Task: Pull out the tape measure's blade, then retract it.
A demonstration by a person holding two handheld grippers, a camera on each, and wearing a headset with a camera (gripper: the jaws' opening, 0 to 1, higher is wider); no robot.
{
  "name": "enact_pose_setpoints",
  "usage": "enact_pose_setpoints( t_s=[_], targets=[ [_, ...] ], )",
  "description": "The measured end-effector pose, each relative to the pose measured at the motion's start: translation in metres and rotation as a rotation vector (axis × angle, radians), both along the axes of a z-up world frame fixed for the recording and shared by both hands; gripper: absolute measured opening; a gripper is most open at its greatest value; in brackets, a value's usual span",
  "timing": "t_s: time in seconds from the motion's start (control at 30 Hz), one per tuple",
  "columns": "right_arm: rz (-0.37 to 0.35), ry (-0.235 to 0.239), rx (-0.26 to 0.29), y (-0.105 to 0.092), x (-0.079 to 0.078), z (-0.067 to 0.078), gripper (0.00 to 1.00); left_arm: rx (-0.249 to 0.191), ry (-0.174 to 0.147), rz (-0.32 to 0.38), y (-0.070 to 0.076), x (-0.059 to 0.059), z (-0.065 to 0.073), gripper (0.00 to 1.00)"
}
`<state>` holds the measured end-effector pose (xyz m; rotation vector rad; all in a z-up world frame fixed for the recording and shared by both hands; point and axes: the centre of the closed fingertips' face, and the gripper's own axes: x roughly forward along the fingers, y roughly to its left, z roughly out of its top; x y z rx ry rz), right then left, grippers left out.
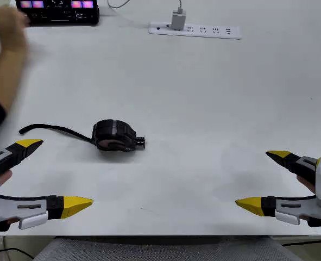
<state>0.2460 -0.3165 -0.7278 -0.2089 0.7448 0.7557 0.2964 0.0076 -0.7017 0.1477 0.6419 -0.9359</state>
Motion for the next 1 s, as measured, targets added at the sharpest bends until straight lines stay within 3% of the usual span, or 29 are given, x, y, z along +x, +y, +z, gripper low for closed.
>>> enact_pose_setpoints(
  t_s=[1.0],
  targets=[
    [0.009, -0.003, -0.007, -0.0003, 0.0004, 0.0002, 0.81, 0.003, 0.002, -0.001, 0.0024, 0.0001, 0.0001, 0.98]
  ],
)
